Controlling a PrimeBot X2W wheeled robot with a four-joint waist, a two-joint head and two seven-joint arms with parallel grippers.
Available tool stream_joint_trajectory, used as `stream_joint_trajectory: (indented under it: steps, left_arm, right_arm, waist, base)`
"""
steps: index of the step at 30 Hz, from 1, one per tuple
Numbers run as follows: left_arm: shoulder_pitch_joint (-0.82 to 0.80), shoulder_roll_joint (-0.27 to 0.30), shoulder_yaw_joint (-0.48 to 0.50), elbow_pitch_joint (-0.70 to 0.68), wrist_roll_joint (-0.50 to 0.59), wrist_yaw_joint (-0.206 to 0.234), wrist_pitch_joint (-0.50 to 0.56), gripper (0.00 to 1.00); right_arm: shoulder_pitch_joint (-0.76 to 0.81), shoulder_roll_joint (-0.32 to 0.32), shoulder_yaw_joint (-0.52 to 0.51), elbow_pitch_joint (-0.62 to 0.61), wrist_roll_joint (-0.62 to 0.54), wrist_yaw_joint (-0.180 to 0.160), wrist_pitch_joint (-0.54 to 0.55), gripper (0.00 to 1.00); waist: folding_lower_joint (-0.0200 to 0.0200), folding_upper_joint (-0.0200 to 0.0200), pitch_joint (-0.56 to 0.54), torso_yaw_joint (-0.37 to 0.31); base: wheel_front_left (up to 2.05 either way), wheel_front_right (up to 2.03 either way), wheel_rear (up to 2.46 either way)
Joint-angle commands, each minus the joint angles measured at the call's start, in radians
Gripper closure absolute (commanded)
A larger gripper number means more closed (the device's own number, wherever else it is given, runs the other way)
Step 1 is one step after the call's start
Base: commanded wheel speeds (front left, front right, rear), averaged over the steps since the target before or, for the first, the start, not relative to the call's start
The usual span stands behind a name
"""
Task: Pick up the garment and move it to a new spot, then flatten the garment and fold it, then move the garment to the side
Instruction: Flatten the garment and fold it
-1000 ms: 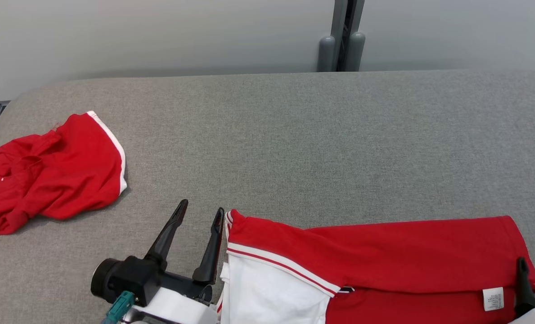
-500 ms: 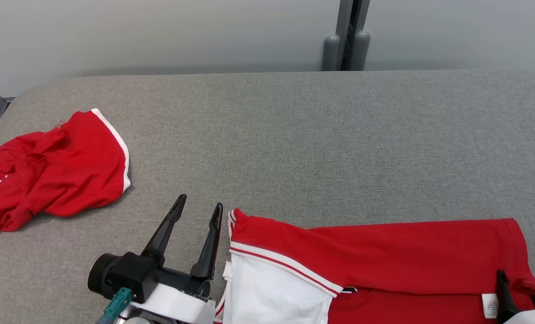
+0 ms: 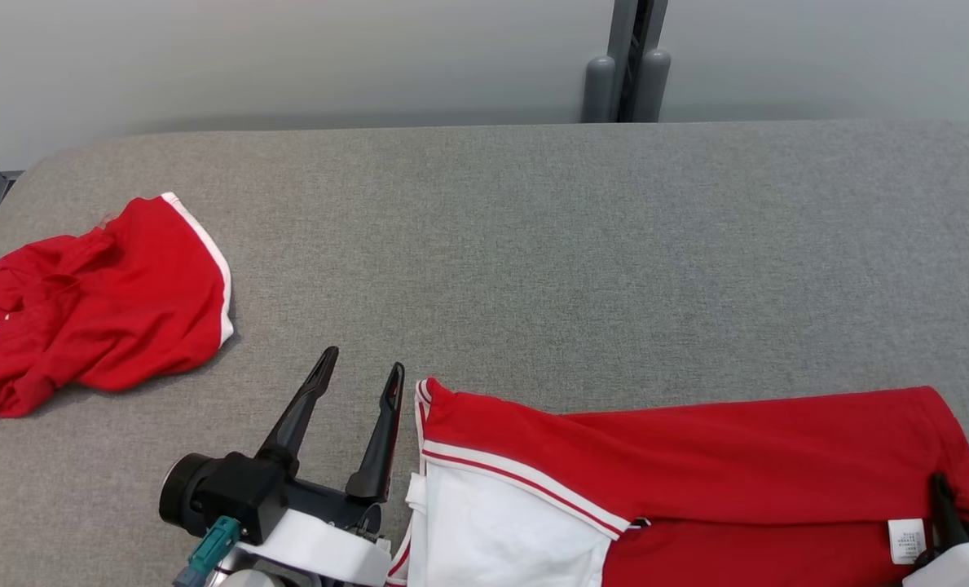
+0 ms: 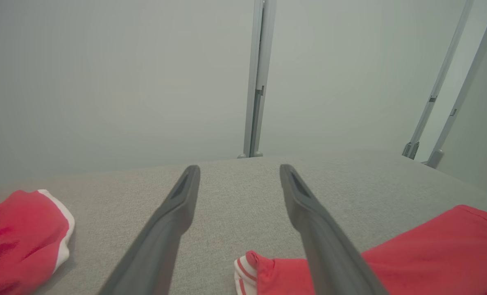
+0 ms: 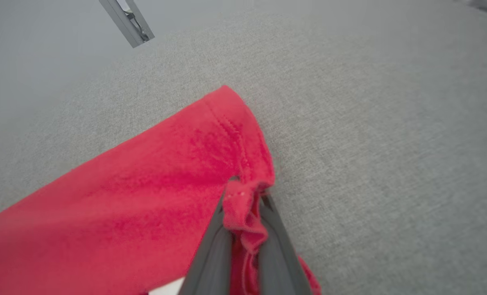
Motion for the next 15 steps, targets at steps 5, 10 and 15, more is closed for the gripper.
stream_joint_trajectory:
  steps: [5, 10, 15]
  left_arm:
    - [-0.015, 0.003, -0.002, 0.002, -0.001, 0.003, -0.004, 0.00]
    - [-0.016, 0.004, -0.003, -0.001, -0.008, 0.009, -0.004, 0.00]
    - [-0.013, 0.004, -0.005, 0.003, -0.011, 0.012, -0.004, 0.00]
  right_arm:
    - [-0.022, -0.049, -0.029, 0.023, -0.029, 0.000, 0.000, 1.00]
    - [-0.044, -0.086, -0.090, 0.063, -0.081, 0.000, 0.000, 1.00]
    - [-0.062, -0.091, -0.116, 0.078, -0.122, 0.000, 0.000, 1.00]
  waist:
    - [0.0000, 0.0000, -0.006, 0.003]
    - [0.0000, 0.0000, -0.011, 0.005]
    - [0.0000, 0.0000, -0.020, 0.007]
  base:
    - [0.00, 0.00, 0.00]
    - [0.00, 0.00, 0.00]
    - [0.00, 0.00, 0.00]
